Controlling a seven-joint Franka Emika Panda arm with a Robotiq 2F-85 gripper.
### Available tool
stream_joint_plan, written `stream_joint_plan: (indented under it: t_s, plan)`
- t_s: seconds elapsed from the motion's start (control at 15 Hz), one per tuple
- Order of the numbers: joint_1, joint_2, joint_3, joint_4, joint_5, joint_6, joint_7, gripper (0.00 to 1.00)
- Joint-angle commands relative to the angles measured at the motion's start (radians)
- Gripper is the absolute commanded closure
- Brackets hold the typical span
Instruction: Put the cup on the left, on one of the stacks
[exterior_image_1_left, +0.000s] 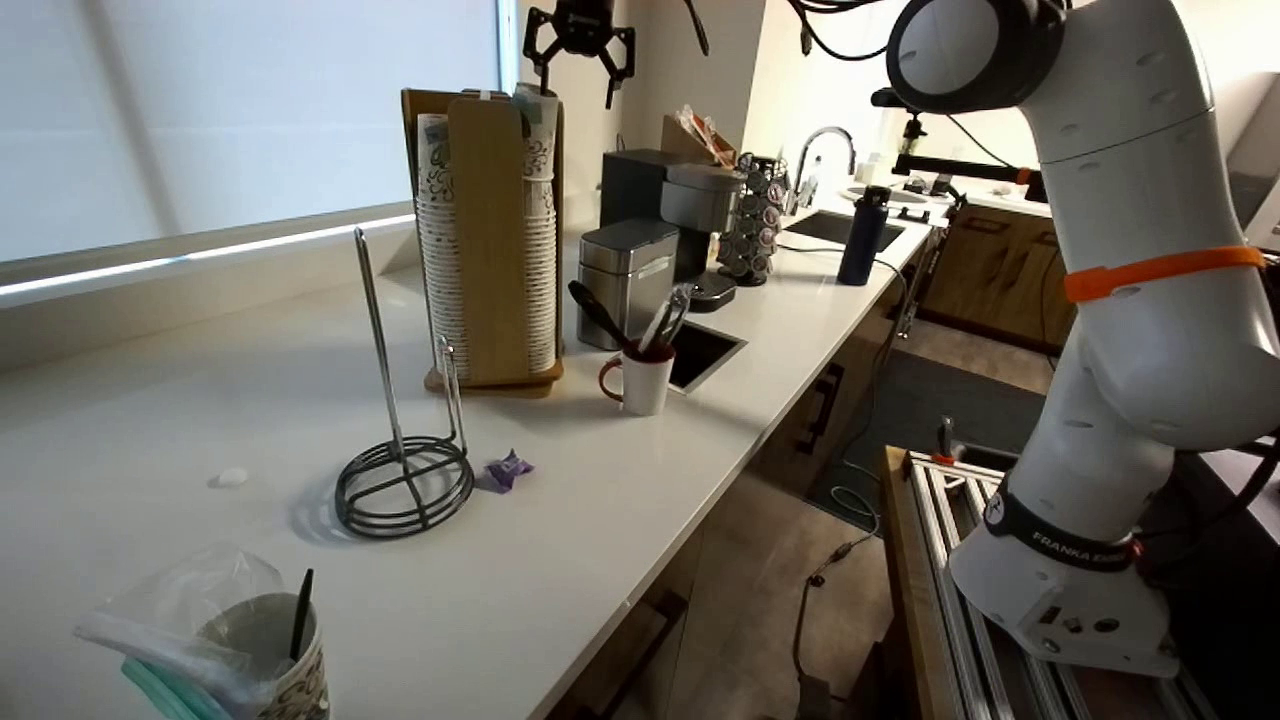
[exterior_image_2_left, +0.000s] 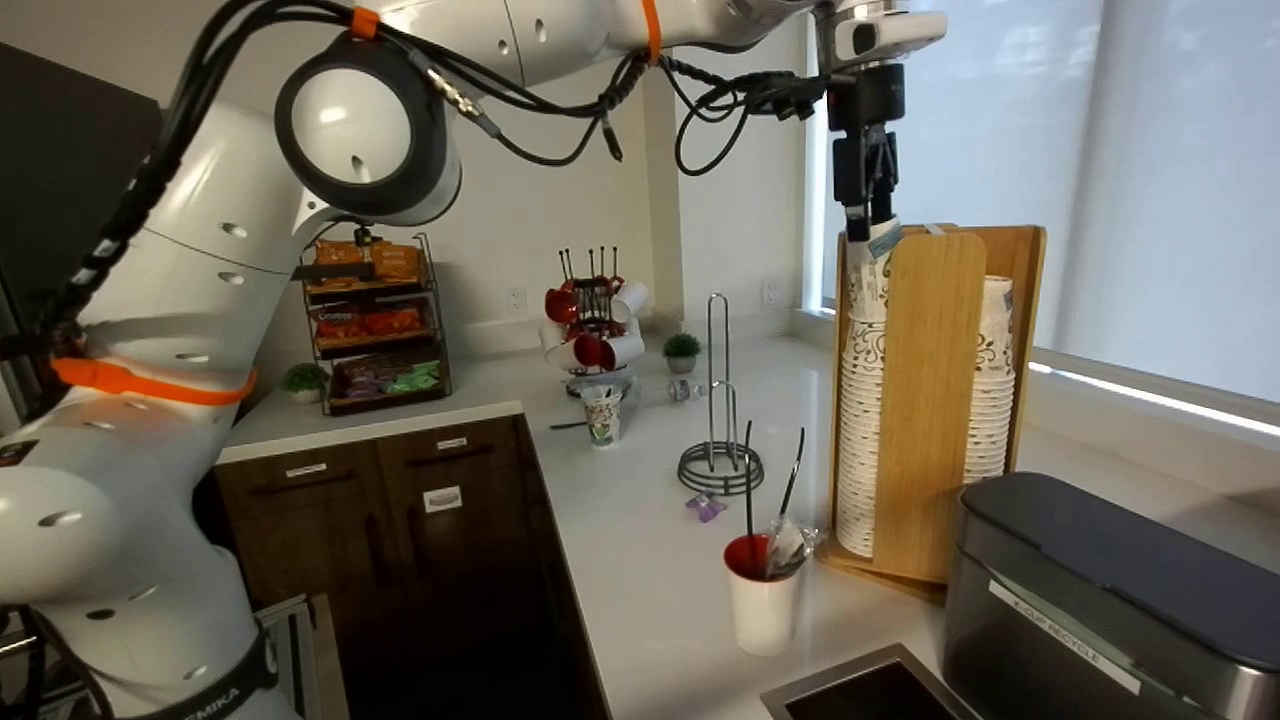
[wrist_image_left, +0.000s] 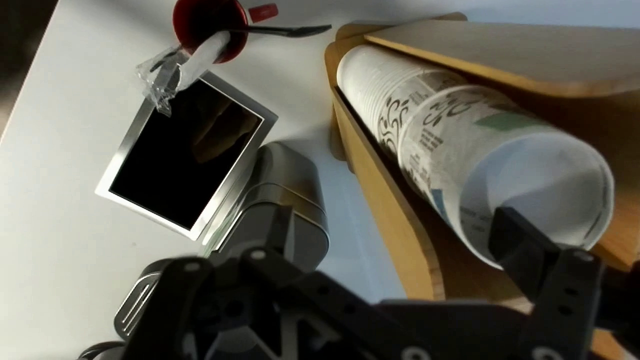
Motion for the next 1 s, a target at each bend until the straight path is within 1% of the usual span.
stream_joint_plan:
  t_s: [0.0, 0.07, 0.13, 0.2, 0.27, 0.47, 0.6, 0.73, 0.8, 0.93]
  plan:
    - [-0.015, 0.027, -0.025, -0.001, -0.040, 0.119, -0.029, 0.00]
    - [-0.023, 0.033, -0.028, 0.000, -0.038, 0.149, -0.034, 0.00]
    - [-0.032, 0.033, -0.024, -0.006, -0.022, 0.154, -0.042, 0.00]
    - [-0.050, 0.028, -0.009, -0.009, 0.010, 0.115, -0.075, 0.00]
    - [-0.058, 0.020, 0.002, -0.023, 0.028, 0.103, -0.106, 0.00]
    - [-0.065, 0.004, 0.027, -0.009, 0.064, 0.043, -0.176, 0.00]
    - [-0.052, -0.025, 0.036, -0.015, 0.063, 0.004, -0.193, 0.00]
    - [-0.046, -0.057, 0.054, -0.009, 0.062, -0.096, -0.219, 0.00]
    - [-0.035, -0.085, 0.064, -0.021, 0.041, -0.140, -0.279, 0.00]
    - [-0.018, -0.148, 0.082, -0.049, 0.027, -0.187, -0.358, 0.00]
